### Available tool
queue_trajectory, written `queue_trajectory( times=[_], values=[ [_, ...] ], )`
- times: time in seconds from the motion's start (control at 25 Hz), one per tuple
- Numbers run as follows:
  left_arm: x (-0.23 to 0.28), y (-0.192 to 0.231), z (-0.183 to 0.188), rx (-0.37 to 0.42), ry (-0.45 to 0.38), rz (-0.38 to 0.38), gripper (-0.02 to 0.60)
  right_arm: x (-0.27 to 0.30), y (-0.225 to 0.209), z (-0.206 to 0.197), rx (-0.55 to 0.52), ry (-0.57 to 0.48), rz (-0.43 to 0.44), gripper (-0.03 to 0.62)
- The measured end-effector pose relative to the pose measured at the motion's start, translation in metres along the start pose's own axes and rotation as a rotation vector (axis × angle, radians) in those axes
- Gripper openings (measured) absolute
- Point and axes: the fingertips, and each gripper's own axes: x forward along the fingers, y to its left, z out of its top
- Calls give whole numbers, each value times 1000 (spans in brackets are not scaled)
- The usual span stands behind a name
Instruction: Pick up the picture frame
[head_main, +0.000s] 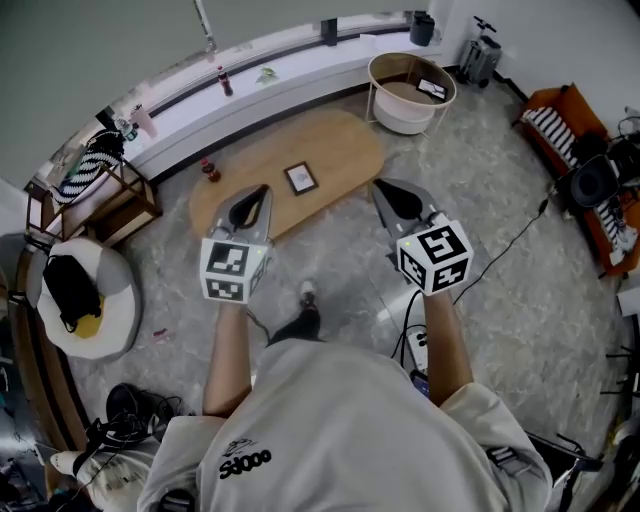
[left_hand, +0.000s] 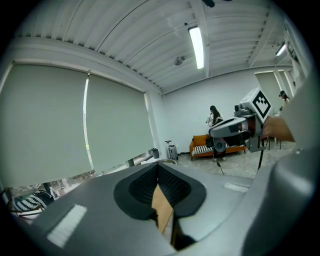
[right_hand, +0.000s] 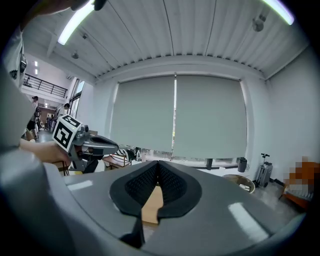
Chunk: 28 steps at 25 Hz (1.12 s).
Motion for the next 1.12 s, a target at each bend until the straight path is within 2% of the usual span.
queue_trajectory(
  times=[0.16,0.44,0.8,1.0,1.12],
  values=[
    [49,38,11,8,-7,-30,11,50,-22,13,31,25,20,3],
    [111,89,20,7,-9,-70,12,115,-58,36,23,53,-31,3],
    [163,134,0,-30,8,-101,12,182,-78,33,19,101,-31,3],
    [180,162,-12,-60,-4,-78,12,214,-81,29,36,112,-28,5],
    [190,177,-23,-76,16,-75,11,232,-81,24,50,124,-26,4]
  ],
)
